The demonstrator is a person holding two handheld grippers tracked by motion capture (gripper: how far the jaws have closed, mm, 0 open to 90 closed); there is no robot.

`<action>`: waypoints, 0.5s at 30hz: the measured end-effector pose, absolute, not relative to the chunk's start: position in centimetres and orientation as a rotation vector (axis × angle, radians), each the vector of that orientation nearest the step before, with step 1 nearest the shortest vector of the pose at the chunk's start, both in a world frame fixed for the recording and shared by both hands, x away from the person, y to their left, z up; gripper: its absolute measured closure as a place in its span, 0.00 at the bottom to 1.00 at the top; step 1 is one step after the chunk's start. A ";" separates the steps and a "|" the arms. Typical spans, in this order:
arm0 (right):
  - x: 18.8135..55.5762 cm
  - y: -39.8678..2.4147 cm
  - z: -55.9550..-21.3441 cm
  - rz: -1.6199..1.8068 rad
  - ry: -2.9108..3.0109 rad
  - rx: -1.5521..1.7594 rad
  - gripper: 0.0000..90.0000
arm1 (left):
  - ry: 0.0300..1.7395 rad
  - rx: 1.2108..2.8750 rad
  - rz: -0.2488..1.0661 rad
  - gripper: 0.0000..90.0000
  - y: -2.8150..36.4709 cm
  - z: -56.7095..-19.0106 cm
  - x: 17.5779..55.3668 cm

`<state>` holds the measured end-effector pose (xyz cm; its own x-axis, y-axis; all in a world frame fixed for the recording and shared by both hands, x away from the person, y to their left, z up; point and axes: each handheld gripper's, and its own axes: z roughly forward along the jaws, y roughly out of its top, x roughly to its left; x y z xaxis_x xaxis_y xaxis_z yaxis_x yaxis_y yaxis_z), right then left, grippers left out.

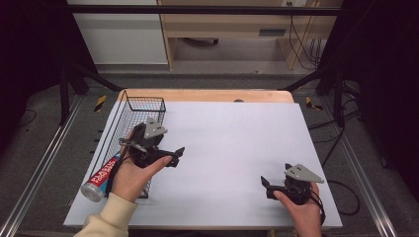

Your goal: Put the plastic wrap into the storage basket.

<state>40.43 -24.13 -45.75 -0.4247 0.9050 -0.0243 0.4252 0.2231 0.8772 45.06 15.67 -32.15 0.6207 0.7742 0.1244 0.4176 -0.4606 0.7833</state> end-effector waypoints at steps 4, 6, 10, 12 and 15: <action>40.4 -24.2 -45.7 1.140 1.950 1.215 0.04 | 0.905 2.106 0.605 0.06 14.8 -32.6 44.8; 40.4 -24.1 -45.7 1.144 1.951 1.216 0.04 | 0.894 2.111 0.591 0.06 14.4 -33.0 44.7; 40.4 -24.2 -45.7 1.144 1.949 1.214 0.04 | 0.875 2.123 0.579 0.06 13.7 -33.7 44.6; 40.4 -24.2 -45.7 1.141 1.951 1.212 0.04 | 0.862 2.116 0.556 0.06 13.1 -34.6 44.5; 40.4 -24.1 -45.7 1.133 1.955 1.206 0.04 | 0.848 2.127 0.542 0.06 12.5 -35.8 44.3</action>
